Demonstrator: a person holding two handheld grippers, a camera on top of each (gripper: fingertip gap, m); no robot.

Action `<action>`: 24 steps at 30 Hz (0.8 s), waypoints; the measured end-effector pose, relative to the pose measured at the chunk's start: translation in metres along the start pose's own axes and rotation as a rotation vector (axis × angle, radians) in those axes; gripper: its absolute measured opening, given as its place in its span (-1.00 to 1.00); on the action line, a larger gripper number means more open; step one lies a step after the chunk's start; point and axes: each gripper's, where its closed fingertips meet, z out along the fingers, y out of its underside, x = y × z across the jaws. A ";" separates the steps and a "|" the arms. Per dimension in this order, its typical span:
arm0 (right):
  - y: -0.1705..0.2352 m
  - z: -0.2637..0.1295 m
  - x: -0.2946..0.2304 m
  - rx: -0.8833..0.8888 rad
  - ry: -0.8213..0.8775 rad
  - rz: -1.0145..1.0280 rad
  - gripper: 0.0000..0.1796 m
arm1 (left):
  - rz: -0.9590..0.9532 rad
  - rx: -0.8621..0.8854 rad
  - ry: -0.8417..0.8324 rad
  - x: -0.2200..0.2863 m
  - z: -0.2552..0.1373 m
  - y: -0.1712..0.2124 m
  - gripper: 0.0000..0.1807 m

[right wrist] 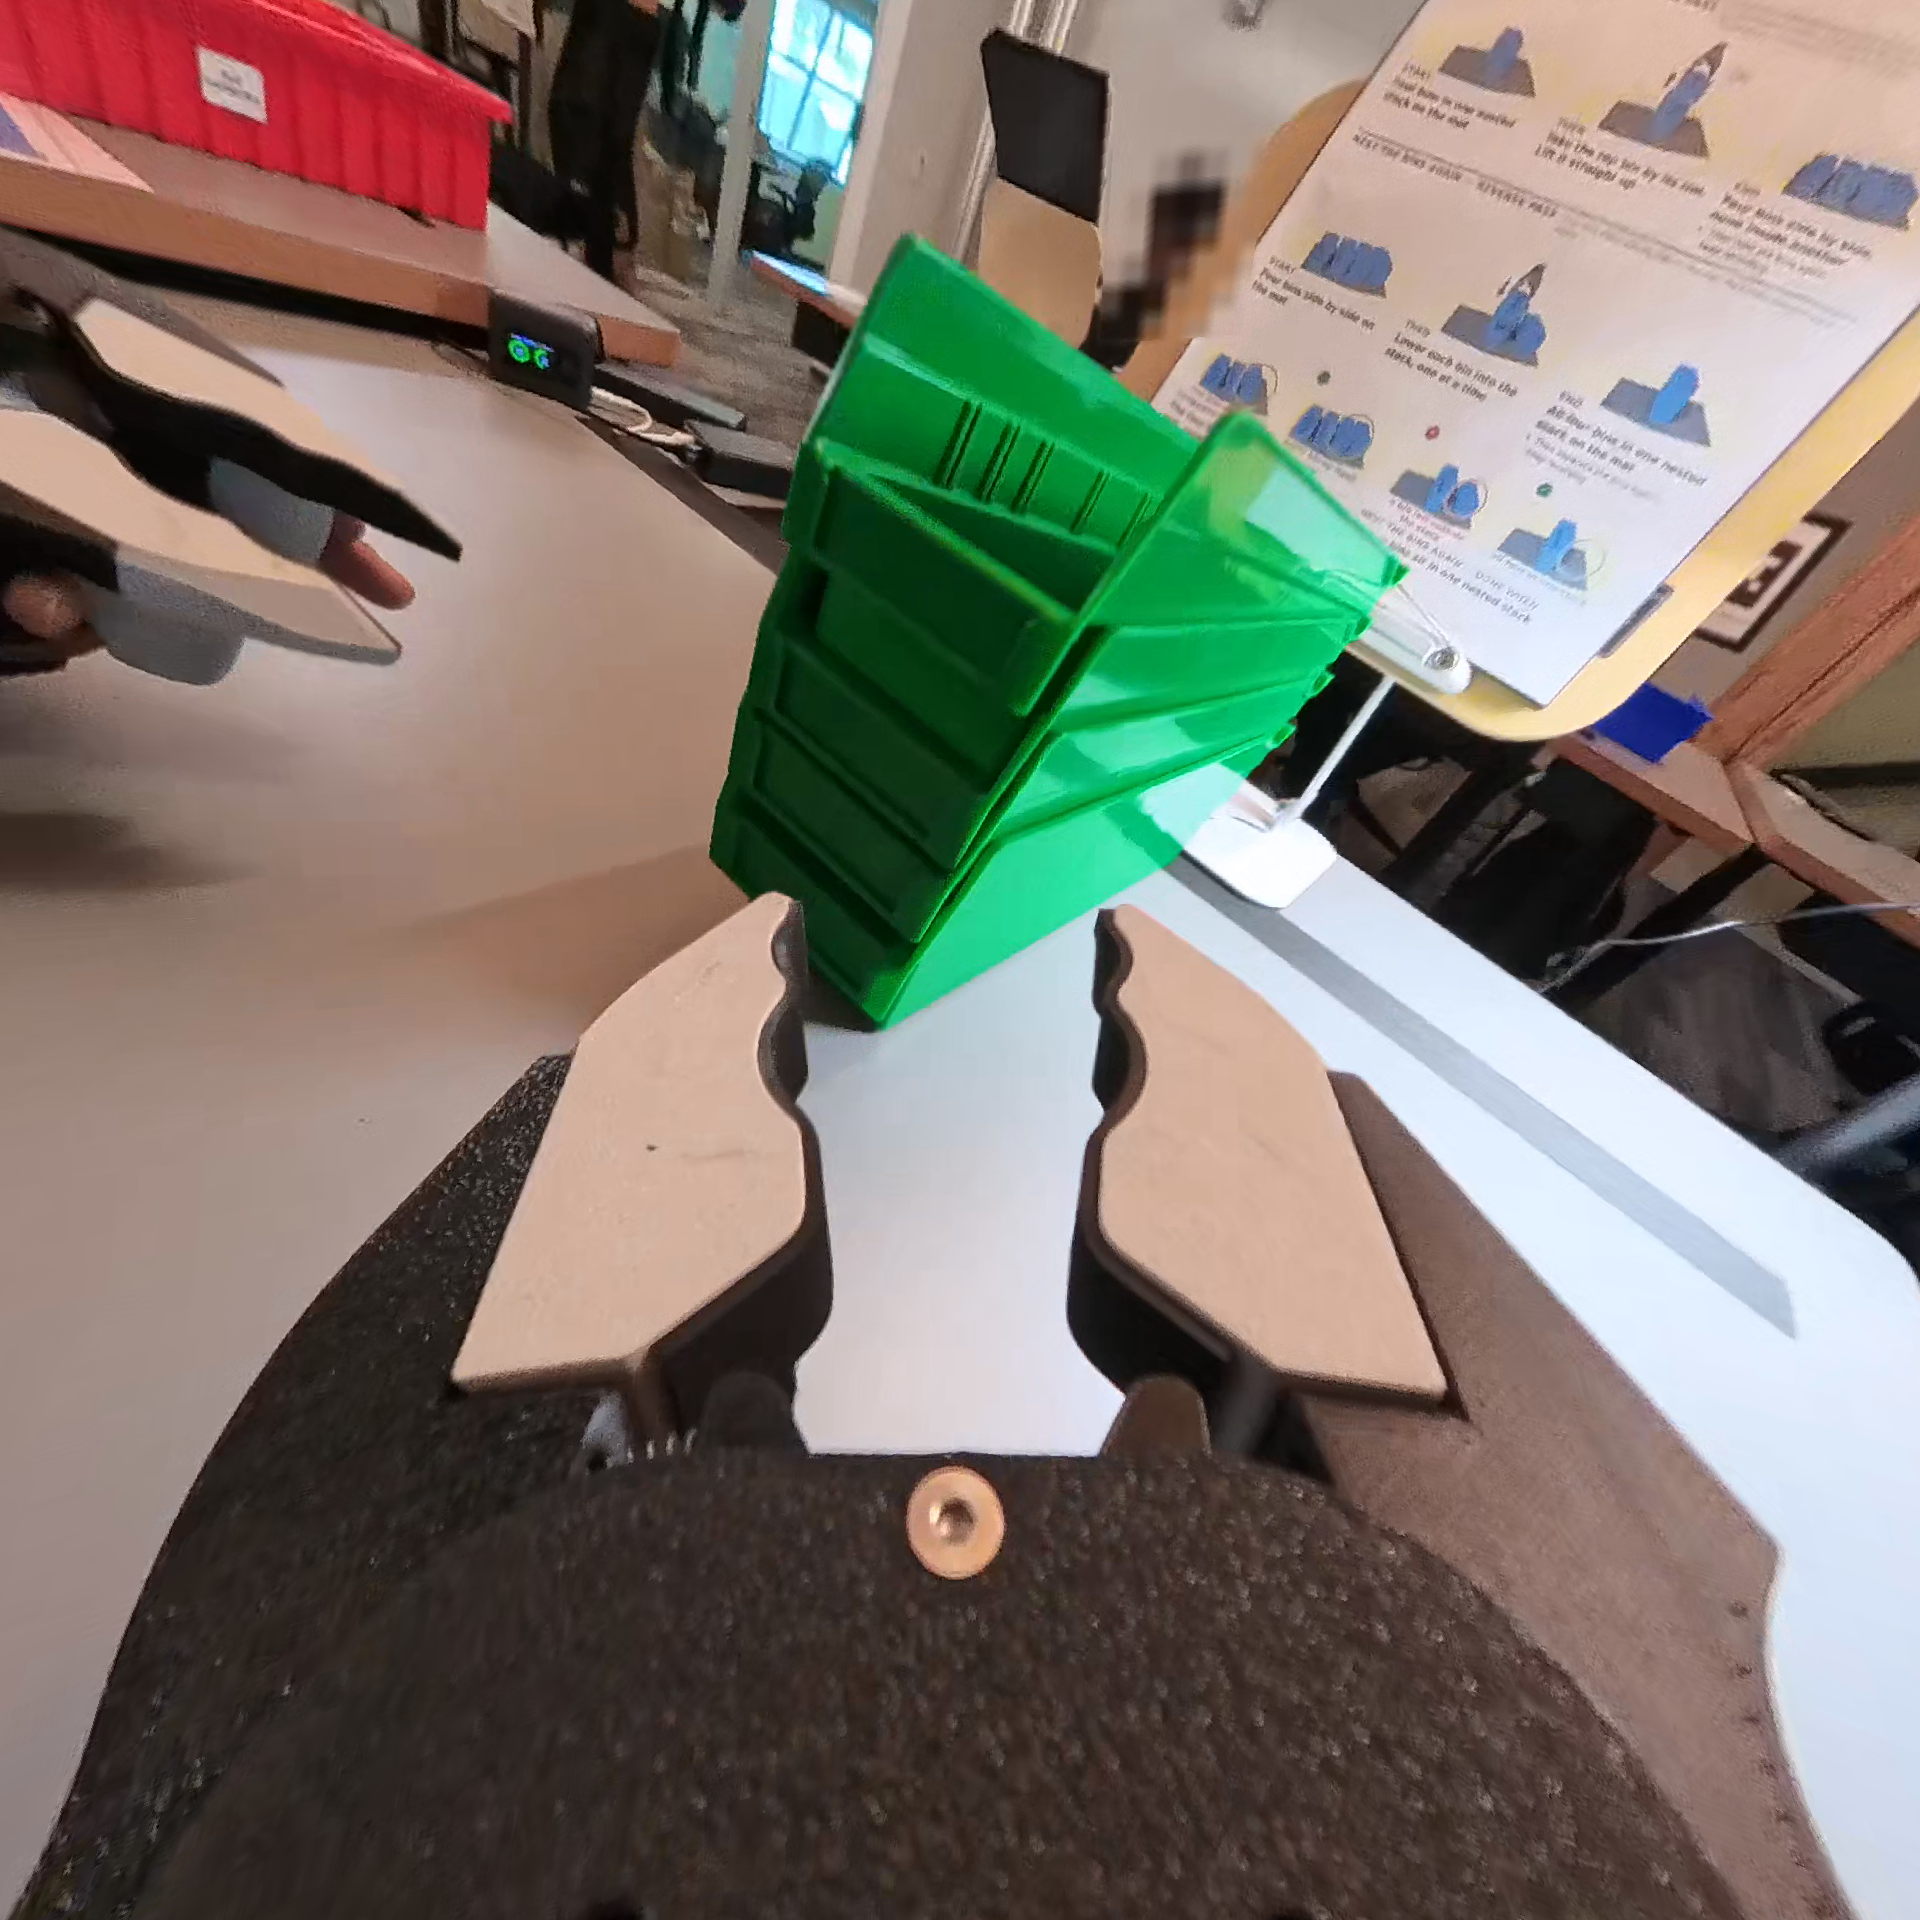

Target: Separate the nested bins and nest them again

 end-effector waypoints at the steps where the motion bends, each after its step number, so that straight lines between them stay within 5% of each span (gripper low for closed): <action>1: 0.008 0.002 -0.002 0.011 -0.006 0.005 -0.41 | -0.002 -0.004 0.001 0.000 0.001 0.001 -0.44; 6: 0.040 0.013 -0.016 -0.011 -0.053 0.046 -0.41 | -0.004 -0.025 -0.003 0.000 0.004 0.006 -0.45; 18: 0.048 0.015 -0.026 -0.019 -0.081 0.049 -0.45 | 0.039 0.006 -0.009 0.003 0.008 -0.010 -0.46; 24: 0.053 0.018 -0.030 -0.042 -0.090 0.028 -0.45 | 0.261 -0.077 0.095 0.009 0.022 -0.052 -0.50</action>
